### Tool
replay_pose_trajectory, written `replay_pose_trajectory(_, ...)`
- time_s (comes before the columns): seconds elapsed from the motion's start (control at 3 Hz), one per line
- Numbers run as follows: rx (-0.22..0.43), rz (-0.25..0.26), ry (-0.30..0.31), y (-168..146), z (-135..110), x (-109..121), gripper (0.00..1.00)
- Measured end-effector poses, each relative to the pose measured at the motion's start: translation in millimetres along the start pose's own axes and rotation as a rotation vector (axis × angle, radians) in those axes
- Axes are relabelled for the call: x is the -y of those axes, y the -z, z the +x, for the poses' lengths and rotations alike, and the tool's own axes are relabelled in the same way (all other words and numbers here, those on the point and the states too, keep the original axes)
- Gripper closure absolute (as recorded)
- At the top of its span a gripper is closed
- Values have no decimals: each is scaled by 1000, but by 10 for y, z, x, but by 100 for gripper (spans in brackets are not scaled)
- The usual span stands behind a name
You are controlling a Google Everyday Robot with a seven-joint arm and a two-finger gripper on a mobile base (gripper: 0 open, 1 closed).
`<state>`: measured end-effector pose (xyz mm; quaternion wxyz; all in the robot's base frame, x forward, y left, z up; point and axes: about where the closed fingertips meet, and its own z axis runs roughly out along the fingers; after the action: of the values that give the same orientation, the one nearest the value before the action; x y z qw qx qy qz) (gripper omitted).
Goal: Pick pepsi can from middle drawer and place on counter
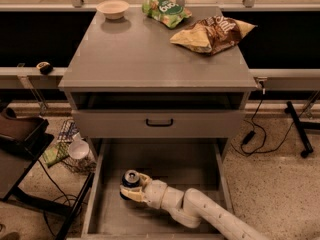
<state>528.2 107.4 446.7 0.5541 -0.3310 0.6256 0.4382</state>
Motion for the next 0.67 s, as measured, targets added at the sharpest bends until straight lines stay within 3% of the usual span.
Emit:
replay_pose_trajectory(0.33,0,0,0,0,0,0,28)
replay_pose_trajectory(0.67,0,0,0,0,0,0,5)
